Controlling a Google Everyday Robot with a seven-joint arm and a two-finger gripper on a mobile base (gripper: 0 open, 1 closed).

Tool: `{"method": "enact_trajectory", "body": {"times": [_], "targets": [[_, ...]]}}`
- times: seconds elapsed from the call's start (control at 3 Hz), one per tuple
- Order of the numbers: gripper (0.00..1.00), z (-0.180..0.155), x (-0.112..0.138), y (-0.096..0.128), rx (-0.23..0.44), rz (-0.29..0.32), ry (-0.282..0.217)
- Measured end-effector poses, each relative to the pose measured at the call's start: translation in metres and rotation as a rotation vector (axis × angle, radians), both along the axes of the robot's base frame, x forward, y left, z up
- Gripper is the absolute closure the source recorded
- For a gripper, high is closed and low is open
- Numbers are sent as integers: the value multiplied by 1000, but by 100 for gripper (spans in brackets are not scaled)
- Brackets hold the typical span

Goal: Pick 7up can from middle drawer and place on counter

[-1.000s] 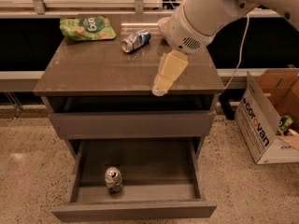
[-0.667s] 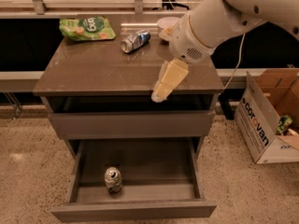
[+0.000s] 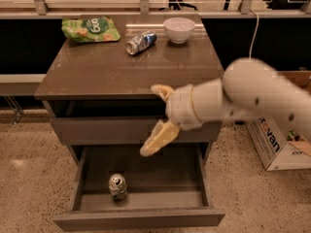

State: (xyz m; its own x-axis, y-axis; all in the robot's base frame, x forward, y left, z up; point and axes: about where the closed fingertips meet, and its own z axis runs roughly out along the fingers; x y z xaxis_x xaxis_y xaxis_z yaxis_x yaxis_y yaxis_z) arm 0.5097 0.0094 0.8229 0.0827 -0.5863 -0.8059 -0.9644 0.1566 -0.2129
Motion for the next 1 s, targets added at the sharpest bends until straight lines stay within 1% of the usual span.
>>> {"method": "enact_trajectory", "body": {"times": [0.33, 0.67, 1.0], "targets": [[0, -30, -18, 19, 99, -1, 22], [0, -32, -18, 21, 101, 3, 26], [0, -67, -5, 30, 146, 26, 113]]}}
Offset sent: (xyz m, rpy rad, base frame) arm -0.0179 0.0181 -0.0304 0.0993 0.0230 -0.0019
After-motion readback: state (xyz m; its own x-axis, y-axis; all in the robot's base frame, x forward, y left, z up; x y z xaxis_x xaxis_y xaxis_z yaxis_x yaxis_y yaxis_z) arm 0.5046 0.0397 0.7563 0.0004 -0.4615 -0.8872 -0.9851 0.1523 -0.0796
